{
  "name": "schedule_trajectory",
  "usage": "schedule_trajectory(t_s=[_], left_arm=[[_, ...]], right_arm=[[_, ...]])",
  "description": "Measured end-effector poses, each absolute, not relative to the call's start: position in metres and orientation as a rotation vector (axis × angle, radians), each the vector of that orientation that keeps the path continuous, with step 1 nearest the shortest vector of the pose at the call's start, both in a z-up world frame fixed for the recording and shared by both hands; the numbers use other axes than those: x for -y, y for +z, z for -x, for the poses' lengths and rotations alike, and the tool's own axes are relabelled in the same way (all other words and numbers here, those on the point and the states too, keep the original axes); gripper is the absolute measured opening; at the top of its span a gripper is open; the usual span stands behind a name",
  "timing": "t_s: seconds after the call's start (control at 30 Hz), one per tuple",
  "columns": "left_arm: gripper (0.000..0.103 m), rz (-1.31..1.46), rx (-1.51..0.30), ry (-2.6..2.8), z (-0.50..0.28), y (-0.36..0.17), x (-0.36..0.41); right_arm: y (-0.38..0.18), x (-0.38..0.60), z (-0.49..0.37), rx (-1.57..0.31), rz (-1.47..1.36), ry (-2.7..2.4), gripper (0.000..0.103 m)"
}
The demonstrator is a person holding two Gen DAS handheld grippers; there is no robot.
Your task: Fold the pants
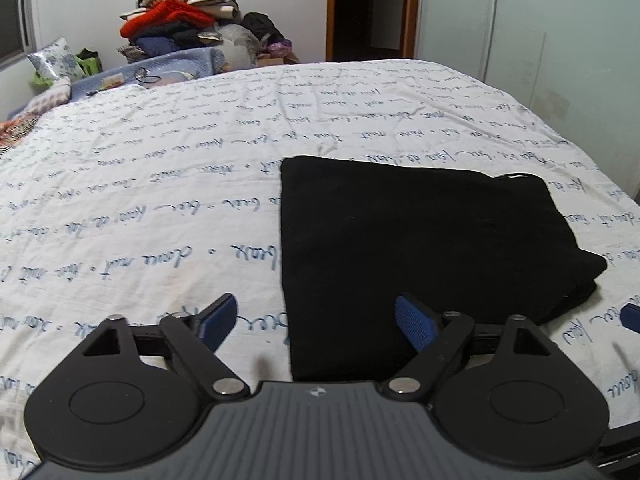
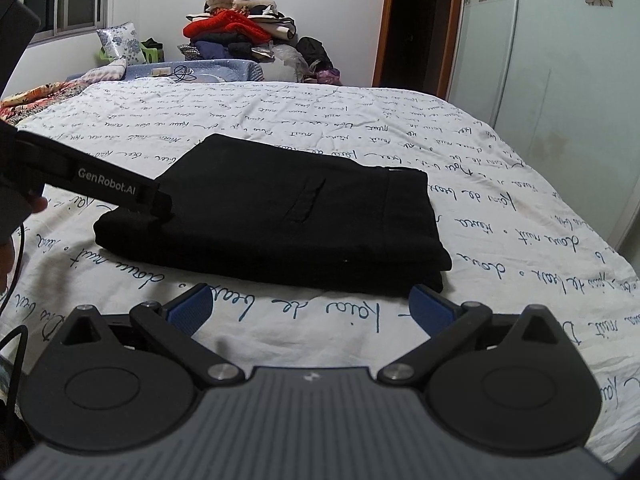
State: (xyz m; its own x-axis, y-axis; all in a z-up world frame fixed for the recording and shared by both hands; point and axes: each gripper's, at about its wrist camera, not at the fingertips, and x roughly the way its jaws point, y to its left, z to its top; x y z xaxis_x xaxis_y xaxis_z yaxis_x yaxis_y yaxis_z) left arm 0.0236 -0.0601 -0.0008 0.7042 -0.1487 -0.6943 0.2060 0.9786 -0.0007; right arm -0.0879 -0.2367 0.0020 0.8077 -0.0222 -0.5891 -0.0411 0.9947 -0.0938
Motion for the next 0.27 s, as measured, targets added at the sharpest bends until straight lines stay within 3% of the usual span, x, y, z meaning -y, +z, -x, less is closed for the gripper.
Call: schedule_trajectory(t_s=[0.27], left_arm=[[0.091, -0.077, -0.716, -0.109, -0.026, 0.004, 0.033]], right_arm=[[0.009, 0.226, 0.088, -0.595, 0.173, 0.043, 0.103]])
